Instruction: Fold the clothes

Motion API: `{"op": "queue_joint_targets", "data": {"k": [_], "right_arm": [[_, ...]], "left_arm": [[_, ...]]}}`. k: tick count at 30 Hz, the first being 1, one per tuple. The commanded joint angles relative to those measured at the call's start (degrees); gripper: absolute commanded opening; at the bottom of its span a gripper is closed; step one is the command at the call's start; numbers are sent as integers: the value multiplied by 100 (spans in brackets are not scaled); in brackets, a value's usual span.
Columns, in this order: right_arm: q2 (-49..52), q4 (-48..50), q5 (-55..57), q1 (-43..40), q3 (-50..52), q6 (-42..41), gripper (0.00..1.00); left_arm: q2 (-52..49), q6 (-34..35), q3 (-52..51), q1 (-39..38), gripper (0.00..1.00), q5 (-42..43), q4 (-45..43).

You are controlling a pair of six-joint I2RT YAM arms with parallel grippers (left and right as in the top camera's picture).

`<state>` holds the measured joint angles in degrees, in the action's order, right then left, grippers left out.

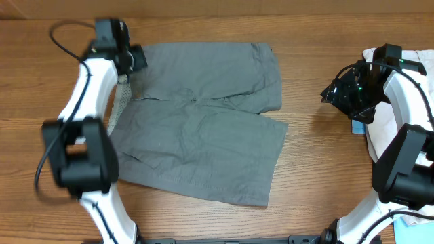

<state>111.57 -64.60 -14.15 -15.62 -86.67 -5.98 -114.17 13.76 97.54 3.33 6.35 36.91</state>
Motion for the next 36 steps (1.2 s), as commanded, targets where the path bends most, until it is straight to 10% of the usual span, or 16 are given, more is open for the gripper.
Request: {"op": "queue_joint_targets", "data": {"k": [1,12,36], "right_arm": [[-146,9,0,11,-153,-7,100],[-146,9,-1154,17,-153,-9,100],[-140,-511,-1628,868,9,-4,100]], "left_arm": [[1156,63,321,-37,4,118,750],[1499,107,35,-35,4,-490,3985],[1414,1012,-3311,319,4,-1445,2924]]}}
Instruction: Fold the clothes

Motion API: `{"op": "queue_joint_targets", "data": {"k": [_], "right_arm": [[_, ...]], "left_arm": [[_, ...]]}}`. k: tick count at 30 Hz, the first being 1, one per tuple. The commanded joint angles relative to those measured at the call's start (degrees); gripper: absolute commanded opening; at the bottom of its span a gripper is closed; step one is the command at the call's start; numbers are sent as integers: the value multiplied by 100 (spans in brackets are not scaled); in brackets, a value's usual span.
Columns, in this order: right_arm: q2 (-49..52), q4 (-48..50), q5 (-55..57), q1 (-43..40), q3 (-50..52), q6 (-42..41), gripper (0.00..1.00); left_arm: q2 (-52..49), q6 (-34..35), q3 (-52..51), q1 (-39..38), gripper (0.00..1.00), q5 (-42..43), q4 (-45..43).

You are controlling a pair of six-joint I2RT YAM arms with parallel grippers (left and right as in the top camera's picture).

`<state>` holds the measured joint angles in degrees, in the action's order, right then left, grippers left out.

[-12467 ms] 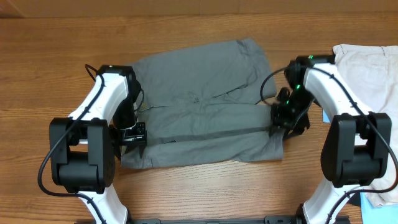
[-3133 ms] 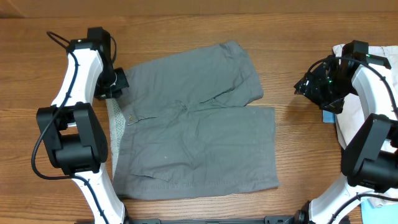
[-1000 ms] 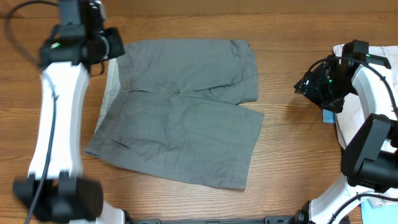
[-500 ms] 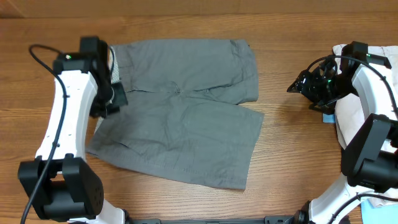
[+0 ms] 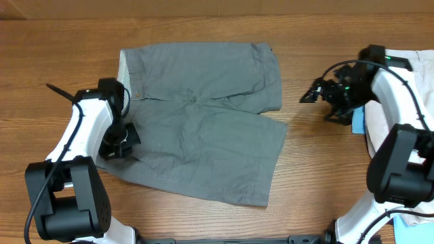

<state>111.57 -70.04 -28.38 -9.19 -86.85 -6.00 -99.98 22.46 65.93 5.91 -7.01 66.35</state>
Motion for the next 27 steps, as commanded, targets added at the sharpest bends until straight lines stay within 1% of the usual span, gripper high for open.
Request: {"op": "queue_joint_targets", "data": {"k": [1,3,6,7,10,13,16,18,21,23,24,25,26,27], "right_arm": [[-140,52,-323,313,26,-2,100],[-140,127,-470,470,28,-2,100],[-136,328,-470,748,28,0,100],[-129,393,-468,848,28,0,100],[-120,564,-293,1154,33,-2,100],[-120,708,61,1458,33,-2,100],[-118,835,424,1683,33,-4,100],[-118,931,485,1770,33,-7,100],[-118,1106,483,1825,33,-7,91],[-118,1316,481,1823,33,-13,82],[-109,1482,481,1823,33,-68,81],[-107,1646,481,1823,33,-146,78],[-101,1810,479,1823,33,-179,73],[-96,1961,479,1823,33,-179,66]], "left_arm": [[-4,170,-210,59,4,-114,-26],[-4,234,-334,68,4,-208,-85],[-4,673,-575,103,4,-787,-173],[-4,774,-658,120,4,-848,-219],[-4,914,-903,153,4,-846,-304],[-4,1283,-1119,170,4,-861,-352],[-4,1864,-1316,170,4,-807,-455],[-4,1980,-1458,168,4,-715,-605],[-4,1971,-1554,168,4,-688,-702],[4,1864,-1550,168,4,-675,-673],[4,1818,-1532,168,4,-662,-658],[7,1799,-1493,168,4,-654,-621],[15,1770,-1429,166,4,-645,-568],[42,1766,-1314,155,4,-645,-466]]}}
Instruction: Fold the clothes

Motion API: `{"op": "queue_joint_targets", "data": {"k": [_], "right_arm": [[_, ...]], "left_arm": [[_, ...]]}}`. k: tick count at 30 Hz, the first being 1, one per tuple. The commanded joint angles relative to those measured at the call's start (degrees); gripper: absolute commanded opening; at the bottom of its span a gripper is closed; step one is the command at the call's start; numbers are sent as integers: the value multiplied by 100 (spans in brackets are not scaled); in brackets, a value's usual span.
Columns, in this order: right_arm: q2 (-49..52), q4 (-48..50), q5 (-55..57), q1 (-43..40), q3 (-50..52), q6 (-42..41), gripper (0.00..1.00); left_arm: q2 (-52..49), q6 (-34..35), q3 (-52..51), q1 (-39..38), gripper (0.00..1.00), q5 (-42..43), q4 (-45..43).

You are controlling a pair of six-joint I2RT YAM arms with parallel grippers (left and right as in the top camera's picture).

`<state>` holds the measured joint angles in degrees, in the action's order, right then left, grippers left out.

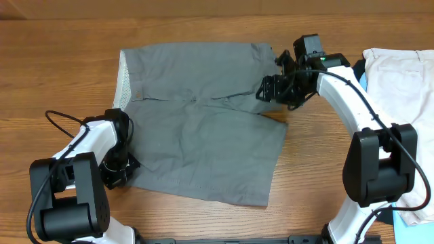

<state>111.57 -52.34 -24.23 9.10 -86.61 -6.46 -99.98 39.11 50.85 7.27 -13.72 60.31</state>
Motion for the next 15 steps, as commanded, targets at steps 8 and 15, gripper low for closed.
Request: {"op": "queue_joint_targets", "data": {"k": [8,15], "right_arm": [[116,1064,66,-4,9,-238,4],[809,1475,61,-4,11,-345,4]], "left_arm": [[728,-584,1504,15,4,1086,616],[1056,-1891,2124,15,4,2208,428]]}}
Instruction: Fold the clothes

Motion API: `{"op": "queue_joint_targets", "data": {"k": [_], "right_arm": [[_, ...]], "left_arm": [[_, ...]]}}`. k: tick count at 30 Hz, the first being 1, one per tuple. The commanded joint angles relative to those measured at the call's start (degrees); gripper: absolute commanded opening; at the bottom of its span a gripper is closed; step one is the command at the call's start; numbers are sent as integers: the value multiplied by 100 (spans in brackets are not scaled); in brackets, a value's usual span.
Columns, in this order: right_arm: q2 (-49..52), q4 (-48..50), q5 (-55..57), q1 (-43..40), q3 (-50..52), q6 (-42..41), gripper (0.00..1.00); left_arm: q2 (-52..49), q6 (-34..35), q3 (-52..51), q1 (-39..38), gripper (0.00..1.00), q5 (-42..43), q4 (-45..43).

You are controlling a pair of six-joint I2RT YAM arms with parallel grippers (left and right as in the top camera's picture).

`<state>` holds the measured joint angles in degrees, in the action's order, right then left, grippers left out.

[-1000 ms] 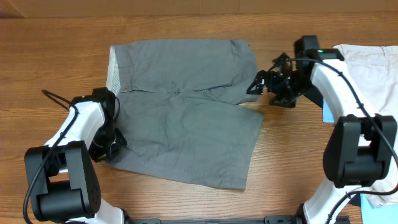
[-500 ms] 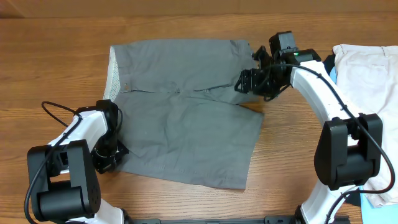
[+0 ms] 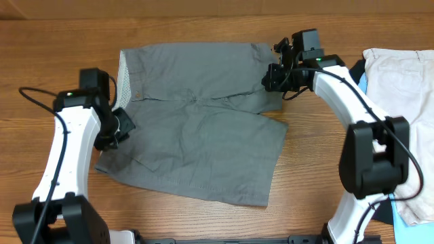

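Grey shorts [image 3: 203, 115] lie spread flat on the wooden table, waist to the left and both legs pointing right. A pale mesh lining [image 3: 123, 76] shows at the waist's far corner. My left gripper [image 3: 121, 129] is low over the waistband's left edge, near its middle. My right gripper [image 3: 274, 76] sits at the hem of the far leg, at the shorts' right edge. The overhead view does not show how either pair of jaws stands or whether cloth is between them.
A pale beige garment [image 3: 403, 88] lies at the table's right edge, with a bit of blue cloth [image 3: 362, 84] showing beside it. Bare wood [image 3: 319, 156] surrounds the shorts.
My left gripper has moved from the shorts' near-left corner up to the middle of the waistband edge. That corner now lies a little further left. My right gripper has shifted slightly up along the far leg's hem.
My left gripper was at the far-left waist corner with mesh folded outward, and my right gripper was by the beige garment. Then the left was lower along the waist. Then the left reached the near corner and the right reached the far leg's hem, where it stays.
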<state>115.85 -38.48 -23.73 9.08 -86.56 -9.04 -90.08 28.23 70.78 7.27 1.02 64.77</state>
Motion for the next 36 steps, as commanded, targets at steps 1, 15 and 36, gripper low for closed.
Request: {"op": "queue_joint_targets", "data": {"k": [1,15,36], "right_arm": [[496,168,20,-2,7,-85,4],[761,291,2085,-15,42,-87,4],[706,763,2406,-431,-387,-35,7]], "left_arm": [[61,-953,131,15,4,868,-59],[9,-1845,127,15,4,890,-444],[15,-1880,131,15,4,846,-557]]}}
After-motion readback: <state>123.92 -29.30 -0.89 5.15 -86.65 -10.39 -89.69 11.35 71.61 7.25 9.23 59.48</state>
